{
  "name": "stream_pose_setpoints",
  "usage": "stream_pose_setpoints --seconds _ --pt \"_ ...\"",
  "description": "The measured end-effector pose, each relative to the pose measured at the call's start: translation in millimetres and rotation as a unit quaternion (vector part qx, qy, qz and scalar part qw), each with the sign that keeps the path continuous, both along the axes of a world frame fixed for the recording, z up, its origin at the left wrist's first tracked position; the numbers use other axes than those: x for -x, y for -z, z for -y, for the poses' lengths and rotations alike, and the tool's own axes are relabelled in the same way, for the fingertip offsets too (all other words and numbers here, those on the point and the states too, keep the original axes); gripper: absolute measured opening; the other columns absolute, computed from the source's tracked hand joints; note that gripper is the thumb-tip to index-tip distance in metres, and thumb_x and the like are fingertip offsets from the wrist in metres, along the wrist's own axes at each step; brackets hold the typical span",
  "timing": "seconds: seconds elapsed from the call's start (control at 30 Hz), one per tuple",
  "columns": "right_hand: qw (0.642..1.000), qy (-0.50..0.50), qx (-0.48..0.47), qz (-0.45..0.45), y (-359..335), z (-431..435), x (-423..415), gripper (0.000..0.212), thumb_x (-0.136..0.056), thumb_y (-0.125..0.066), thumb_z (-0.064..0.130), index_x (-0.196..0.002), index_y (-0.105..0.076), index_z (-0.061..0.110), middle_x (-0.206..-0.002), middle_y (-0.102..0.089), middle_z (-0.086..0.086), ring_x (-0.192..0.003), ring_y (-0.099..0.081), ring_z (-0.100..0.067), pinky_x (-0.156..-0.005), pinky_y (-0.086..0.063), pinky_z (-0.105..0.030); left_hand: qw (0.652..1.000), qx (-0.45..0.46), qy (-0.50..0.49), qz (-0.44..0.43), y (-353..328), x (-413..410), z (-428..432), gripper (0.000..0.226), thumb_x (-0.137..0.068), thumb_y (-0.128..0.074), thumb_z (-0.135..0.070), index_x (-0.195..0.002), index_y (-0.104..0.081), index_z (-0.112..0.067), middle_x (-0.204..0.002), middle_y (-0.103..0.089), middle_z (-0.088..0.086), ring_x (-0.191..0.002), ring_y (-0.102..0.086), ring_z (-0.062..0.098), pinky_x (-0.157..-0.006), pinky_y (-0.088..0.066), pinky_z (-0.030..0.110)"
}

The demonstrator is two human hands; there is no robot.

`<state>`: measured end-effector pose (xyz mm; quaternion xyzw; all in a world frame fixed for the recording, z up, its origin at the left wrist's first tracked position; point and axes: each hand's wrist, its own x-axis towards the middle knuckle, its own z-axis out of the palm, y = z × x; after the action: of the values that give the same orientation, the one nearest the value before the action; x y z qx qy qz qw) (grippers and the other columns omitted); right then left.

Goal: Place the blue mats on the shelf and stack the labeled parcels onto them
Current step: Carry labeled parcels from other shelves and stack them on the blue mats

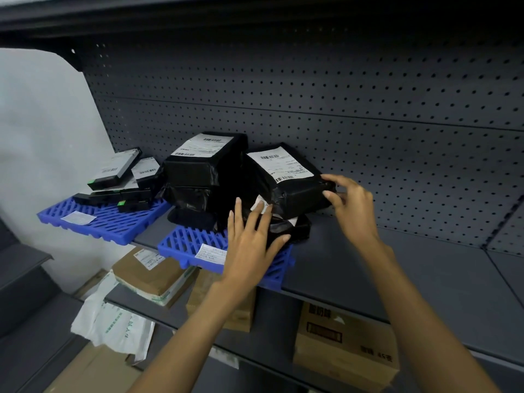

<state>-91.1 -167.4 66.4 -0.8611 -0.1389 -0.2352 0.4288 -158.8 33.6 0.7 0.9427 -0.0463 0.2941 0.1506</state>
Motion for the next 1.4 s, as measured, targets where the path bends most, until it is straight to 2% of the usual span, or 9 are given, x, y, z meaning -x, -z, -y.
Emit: stream_pose_setpoints --seconds 0.13,0.23,0.4,0.57,0.87,0.93,1.07,1.2,1.4 --pt "1.000 -0.014 -0.004 0.001 3 4 1 0.037 -0.093 -0.065 0.012 -0.129 -0.064 0.021 -0.122 -0.067 -0.006 -0.103 -0.068 -0.019 -0.093 -0.056 -0.038 0.992 0.116 0.056 0.000 -1 0 -14 0.066 -0.093 -0.053 -0.052 -0.150 -0.035 -0.025 -0.156 -0.032 -0.004 -0.147 -0.027 0.024 -0.120 -0.026 0.043" --pt "1.000 -0.028 -0.003 0.009 7 2 3 0.040 -0.092 -0.067 0.020 -0.132 -0.061 0.020 -0.125 -0.064 -0.004 -0.100 -0.067 -0.019 -0.093 -0.055 -0.037 0.978 0.200 0.059 0.015 -3 6 -11 0.077 -0.089 -0.058 -0.053 -0.154 -0.023 -0.031 -0.156 -0.024 -0.009 -0.136 -0.036 0.008 -0.093 -0.049 0.033" --pt "0.999 -0.027 0.002 0.038 12 2 8 0.041 -0.091 -0.068 0.026 -0.131 -0.062 0.022 -0.121 -0.064 0.002 -0.086 -0.065 -0.013 -0.082 -0.054 -0.024 0.957 0.254 0.129 0.048 -5 23 17 0.085 -0.091 -0.055 -0.055 -0.155 0.000 -0.042 -0.161 -0.011 -0.015 -0.142 -0.023 -0.007 -0.094 -0.044 0.024" --pt "0.995 -0.066 -0.005 0.069 12 -3 22 0.034 -0.092 -0.068 0.022 -0.126 -0.066 0.023 -0.115 -0.064 0.005 -0.088 -0.064 -0.008 -0.080 -0.055 -0.019 0.970 0.223 0.089 0.044 -16 27 27 0.073 -0.092 -0.041 -0.068 -0.150 0.000 -0.054 -0.159 -0.014 -0.007 -0.129 -0.050 0.026 -0.074 -0.060 0.047" --pt "0.986 -0.114 -0.003 0.121 39 4 43 0.042 -0.089 -0.068 0.026 -0.131 -0.060 0.025 -0.127 -0.054 0.013 -0.109 -0.055 0.002 -0.092 -0.048 -0.013 0.982 0.176 0.060 0.014 -13 19 14 0.080 -0.082 -0.064 -0.059 -0.146 -0.017 -0.054 -0.152 -0.028 0.001 -0.115 -0.059 0.030 -0.073 -0.059 0.043" --pt "0.988 -0.110 0.042 0.102 41 6 42 0.053 -0.089 -0.066 0.034 -0.139 -0.050 0.031 -0.139 -0.044 0.015 -0.125 -0.044 0.006 -0.101 -0.039 -0.011 0.986 0.158 0.051 0.021 -13 17 17 0.077 -0.085 -0.056 -0.066 -0.148 -0.014 -0.054 -0.150 -0.030 0.002 -0.111 -0.061 0.030 -0.069 -0.059 0.044" --pt "0.986 -0.134 0.084 0.047 47 0 38 0.086 -0.086 -0.073 0.029 -0.151 -0.020 0.041 -0.157 -0.018 0.017 -0.139 -0.028 0.000 -0.107 -0.035 -0.025 0.986 0.158 0.046 0.027 -15 13 25 0.073 -0.090 -0.048 -0.066 -0.149 -0.008 -0.053 -0.148 -0.029 0.005 -0.109 -0.061 0.031 -0.065 -0.052 0.037" --pt "0.988 -0.133 0.064 0.038 55 -4 34 0.095 -0.086 -0.072 0.013 -0.151 -0.012 0.048 -0.158 -0.015 0.018 -0.135 -0.025 0.007 -0.102 -0.036 -0.023 0.989 0.134 0.051 0.034 -13 12 27 0.077 -0.092 -0.057 -0.052 -0.151 -0.007 -0.050 -0.148 -0.028 0.009 -0.107 -0.061 0.032 -0.061 -0.047 0.028" --pt "0.987 -0.158 0.018 0.014 53 -13 15 0.097 -0.084 -0.064 -0.009 -0.150 -0.019 0.045 -0.153 -0.027 0.015 -0.138 -0.032 0.000 -0.102 -0.028 0.001 0.990 0.133 0.035 0.026 -14 10 23 0.086 -0.092 -0.063 -0.019 -0.148 -0.009 -0.055 -0.158 -0.014 0.008 -0.105 -0.063 0.038 -0.069 -0.059 0.046"
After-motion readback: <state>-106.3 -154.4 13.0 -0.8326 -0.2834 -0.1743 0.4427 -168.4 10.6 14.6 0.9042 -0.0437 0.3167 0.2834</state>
